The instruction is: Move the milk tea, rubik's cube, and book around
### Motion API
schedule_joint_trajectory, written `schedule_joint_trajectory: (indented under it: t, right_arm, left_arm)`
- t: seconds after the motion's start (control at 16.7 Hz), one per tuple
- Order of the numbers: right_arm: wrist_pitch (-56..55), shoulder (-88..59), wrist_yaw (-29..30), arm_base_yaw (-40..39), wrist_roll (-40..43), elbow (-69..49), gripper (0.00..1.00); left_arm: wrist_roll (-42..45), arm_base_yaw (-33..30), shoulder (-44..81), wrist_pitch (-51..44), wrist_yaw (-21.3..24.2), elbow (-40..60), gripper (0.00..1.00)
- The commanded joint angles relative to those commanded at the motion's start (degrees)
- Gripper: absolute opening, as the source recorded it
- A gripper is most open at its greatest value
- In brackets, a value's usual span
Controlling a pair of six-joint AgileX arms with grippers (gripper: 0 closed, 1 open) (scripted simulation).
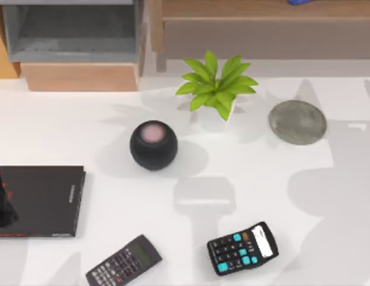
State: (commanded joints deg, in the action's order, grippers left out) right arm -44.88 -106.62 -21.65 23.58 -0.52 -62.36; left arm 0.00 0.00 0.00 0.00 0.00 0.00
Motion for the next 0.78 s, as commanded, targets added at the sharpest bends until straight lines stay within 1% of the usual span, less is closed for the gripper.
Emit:
schedule_joint_trajectory:
  t: [0.18, 0.54, 0.78]
  right_arm:
    - [1.36, -0.55, 0.23, 0.00, 0.02, -2.10, 1.00]
    - [6.57, -8.18, 2.91, -3.16, 0.16, -14.86, 1.00]
    - [7.18, -14.01, 3.77, -3.53, 0.15, -21.17, 1.00]
  left_arm:
    - [0.00, 0.00, 0.00, 0.00, 0.00, 0.00, 1.00]
    - [0.00, 0.00, 0.00, 0.00, 0.00, 0.00, 1.00]
    - [0.00, 0.00, 0.00, 0.00, 0.00, 0.00, 1.00]
